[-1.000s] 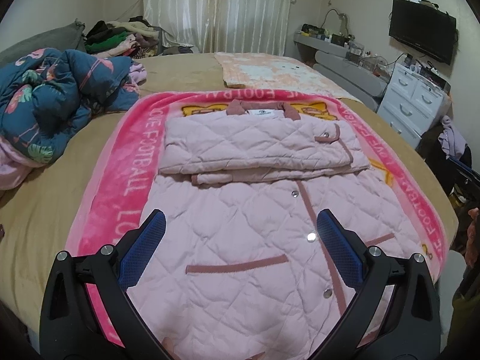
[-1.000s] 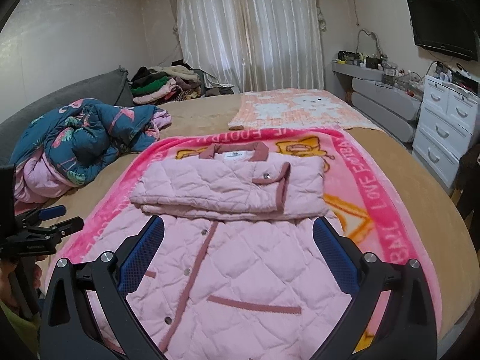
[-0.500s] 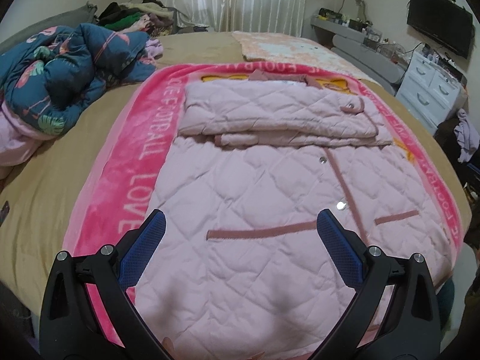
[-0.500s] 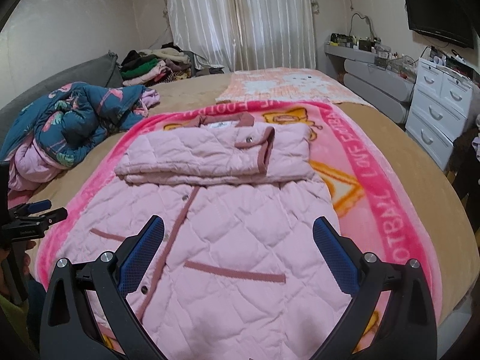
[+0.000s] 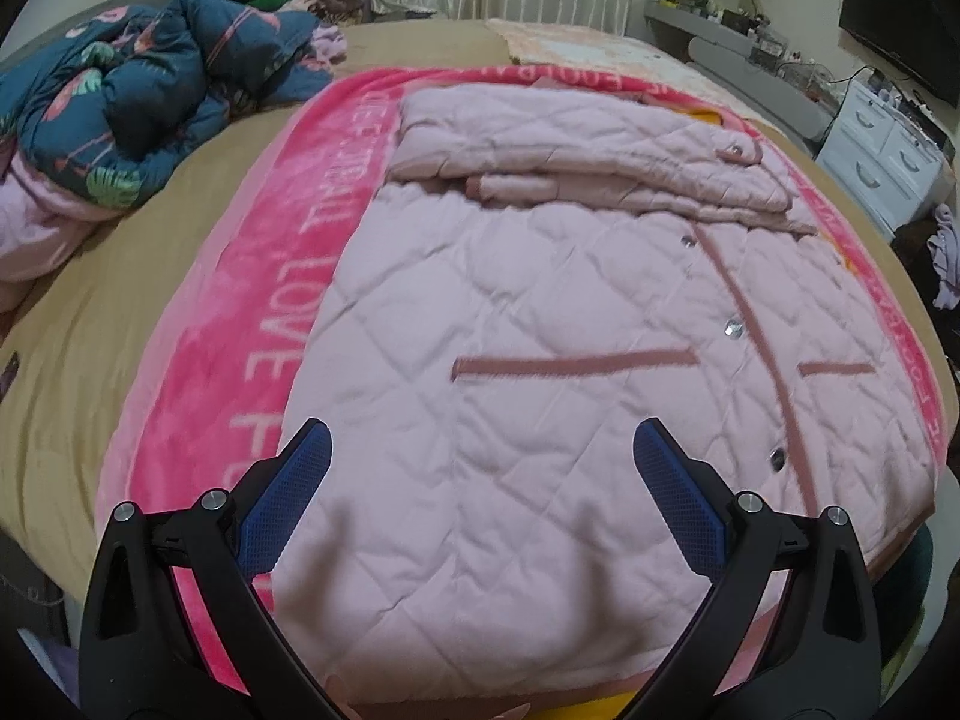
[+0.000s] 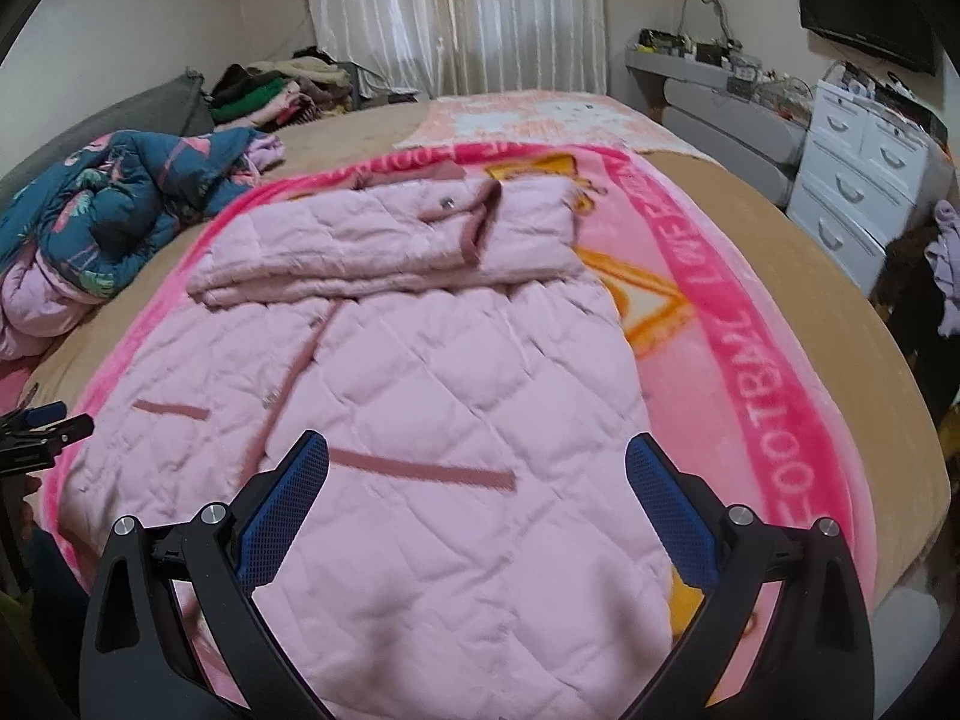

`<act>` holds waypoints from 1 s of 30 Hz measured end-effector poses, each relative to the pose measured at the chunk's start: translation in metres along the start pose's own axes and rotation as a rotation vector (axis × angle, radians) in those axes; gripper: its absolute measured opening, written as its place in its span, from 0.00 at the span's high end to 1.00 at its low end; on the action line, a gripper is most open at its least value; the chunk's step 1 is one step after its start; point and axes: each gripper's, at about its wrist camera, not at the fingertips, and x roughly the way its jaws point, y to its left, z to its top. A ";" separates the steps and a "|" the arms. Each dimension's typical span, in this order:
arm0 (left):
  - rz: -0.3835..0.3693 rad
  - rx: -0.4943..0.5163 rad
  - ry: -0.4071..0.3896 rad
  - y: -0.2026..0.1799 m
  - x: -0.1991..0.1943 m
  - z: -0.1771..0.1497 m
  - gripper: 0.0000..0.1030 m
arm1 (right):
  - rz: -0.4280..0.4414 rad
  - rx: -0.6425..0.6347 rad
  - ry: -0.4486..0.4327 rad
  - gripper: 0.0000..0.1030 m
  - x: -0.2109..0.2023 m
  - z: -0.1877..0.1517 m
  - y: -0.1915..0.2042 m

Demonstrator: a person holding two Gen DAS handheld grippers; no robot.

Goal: Fold large clothes
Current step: 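Lower both tools to the ribbed hem and close them on it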

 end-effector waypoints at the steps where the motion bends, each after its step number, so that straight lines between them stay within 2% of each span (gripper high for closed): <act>1: 0.004 0.001 0.006 0.002 0.001 -0.003 0.08 | -0.004 0.004 0.007 0.04 0.001 -0.003 -0.003; 19: 0.105 -0.059 0.119 0.057 0.021 -0.046 0.08 | -0.044 0.018 0.133 0.04 0.011 -0.049 -0.039; 26: -0.012 -0.175 0.171 0.083 0.030 -0.069 0.08 | -0.050 0.032 0.162 0.04 0.010 -0.061 -0.049; 30: -0.042 -0.209 0.177 0.084 0.033 -0.075 0.08 | -0.045 0.021 0.180 0.04 0.008 -0.068 -0.051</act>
